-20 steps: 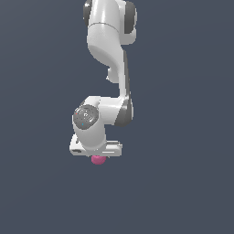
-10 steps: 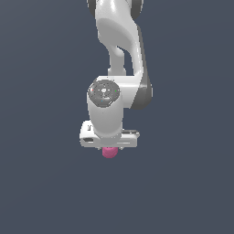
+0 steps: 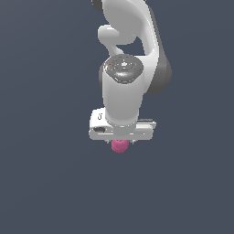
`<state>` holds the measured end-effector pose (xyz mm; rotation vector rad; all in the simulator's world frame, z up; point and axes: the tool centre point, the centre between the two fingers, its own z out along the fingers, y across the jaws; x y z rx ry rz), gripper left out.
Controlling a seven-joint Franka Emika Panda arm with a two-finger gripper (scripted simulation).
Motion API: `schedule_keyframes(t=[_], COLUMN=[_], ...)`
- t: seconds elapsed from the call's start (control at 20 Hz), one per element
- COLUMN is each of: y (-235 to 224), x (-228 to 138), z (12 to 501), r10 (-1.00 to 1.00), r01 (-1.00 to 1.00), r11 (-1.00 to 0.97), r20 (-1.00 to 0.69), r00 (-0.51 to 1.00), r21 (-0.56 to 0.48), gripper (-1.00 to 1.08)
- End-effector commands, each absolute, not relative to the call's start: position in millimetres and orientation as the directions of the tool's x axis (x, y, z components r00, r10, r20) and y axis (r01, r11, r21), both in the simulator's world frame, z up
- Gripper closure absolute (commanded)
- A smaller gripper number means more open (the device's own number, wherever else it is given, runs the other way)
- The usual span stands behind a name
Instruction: Pick up the object and move it to a goal position.
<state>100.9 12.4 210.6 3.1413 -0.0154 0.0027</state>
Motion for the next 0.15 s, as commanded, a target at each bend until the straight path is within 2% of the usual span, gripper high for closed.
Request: schedule_keyframes(t=[0.0,0.1], y=[14.1,13.7], x=[101.3,101.7], z=[213.3,213.0], r10=[-0.011,-0.011], r01=[-0.011,-0.011], r11=[-1.0,-1.0], r20=[0.0,0.0], r00=[1.0,1.0], r21=[0.001,0.0], gripper=[1.08,1.08])
